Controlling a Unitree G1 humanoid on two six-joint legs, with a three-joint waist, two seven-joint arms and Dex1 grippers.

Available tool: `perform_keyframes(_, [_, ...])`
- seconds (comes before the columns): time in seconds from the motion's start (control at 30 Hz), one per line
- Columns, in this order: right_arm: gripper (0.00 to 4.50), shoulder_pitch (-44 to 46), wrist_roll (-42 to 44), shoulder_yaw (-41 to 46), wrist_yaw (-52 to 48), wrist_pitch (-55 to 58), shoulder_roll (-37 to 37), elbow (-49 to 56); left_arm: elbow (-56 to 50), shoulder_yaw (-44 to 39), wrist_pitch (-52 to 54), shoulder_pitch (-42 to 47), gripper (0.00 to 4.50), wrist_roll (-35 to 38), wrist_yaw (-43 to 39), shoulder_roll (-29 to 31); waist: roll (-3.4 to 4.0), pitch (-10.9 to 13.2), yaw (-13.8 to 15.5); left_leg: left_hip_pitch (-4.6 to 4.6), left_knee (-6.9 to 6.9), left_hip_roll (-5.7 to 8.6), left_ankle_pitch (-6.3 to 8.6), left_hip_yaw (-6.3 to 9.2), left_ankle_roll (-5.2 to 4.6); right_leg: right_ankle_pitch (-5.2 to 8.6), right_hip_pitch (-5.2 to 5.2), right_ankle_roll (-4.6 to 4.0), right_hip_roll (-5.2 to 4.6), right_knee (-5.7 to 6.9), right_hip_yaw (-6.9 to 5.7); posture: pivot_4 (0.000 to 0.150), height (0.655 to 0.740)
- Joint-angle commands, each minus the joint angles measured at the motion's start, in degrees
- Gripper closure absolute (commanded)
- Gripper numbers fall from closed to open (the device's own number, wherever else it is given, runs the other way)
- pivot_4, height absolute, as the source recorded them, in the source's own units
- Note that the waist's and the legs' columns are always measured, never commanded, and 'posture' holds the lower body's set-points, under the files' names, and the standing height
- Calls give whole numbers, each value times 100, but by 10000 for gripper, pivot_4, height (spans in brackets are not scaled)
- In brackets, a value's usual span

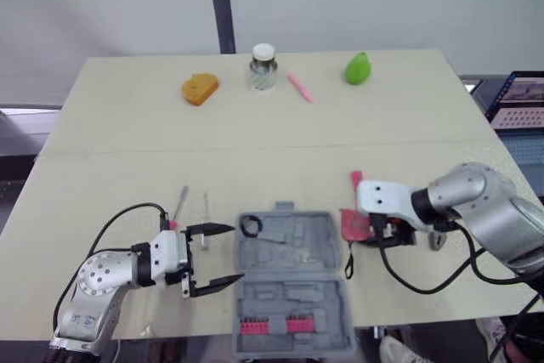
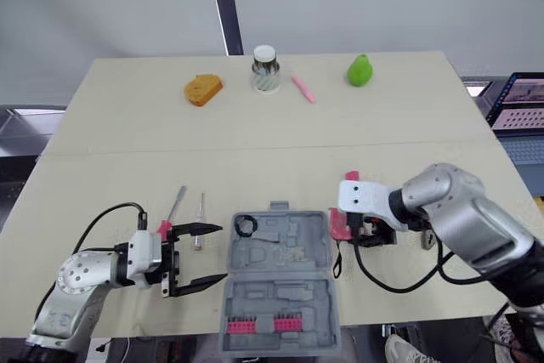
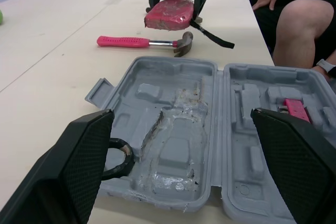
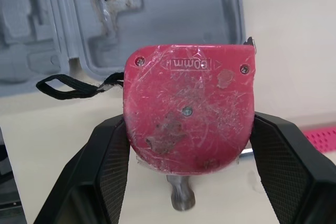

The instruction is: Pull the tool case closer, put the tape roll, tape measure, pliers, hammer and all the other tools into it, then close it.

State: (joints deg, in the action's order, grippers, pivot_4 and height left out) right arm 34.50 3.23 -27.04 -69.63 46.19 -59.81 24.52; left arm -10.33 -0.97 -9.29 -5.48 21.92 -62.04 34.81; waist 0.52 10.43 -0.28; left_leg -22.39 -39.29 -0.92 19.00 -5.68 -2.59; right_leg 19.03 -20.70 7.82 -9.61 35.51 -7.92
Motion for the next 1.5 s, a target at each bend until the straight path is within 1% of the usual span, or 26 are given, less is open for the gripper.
perform_keyframes(0.03, [15934, 289, -236, -213, 27, 101, 201, -20, -176, -12, 24, -83, 0, -13, 72, 27, 0, 0, -4, 0, 0, 0, 0, 0, 0, 0, -1, 0, 0, 1, 0, 1500, 6950])
perform_keyframes(0.23, [15934, 666, -605, -742, -12, 183, 634, -314, -297, -98, 191, -150, 0, -5, 218, 82, 0, 0, 3, 0, 0, 1, 0, -1, 0, 0, -2, 0, 1, 4, 1, 1500, 6950])
perform_keyframes(0.63, [15934, 1318, -1164, -1511, -291, 181, 1120, -739, -459, -202, 362, -187, 0, -7, 431, 142, -1, 0, -16, -1, 0, 3, -1, -1, 1, 0, -7, 0, 2, 10, 1, 1500, 6950])
perform_keyframes(1.1, [15934, 1444, -1538, -1817, -394, 168, 1556, -959, -577, -258, 340, -378, 0, -12, 529, 220, -1, 0, -15, -2, 0, 3, -1, -1, 1, 0, -10, 0, 2, 14, 1, 1500, 6950])
perform_keyframes(1.5, [15934, 1410, -1751, -1855, -423, 37, 1653, -1077, -590, -224, 258, -505, 0, -48, 553, 174, -1, 0, -19, -4, 1, 3, -1, -4, 1, 0, -16, 0, 3, 16, 3, 1500, 6950])
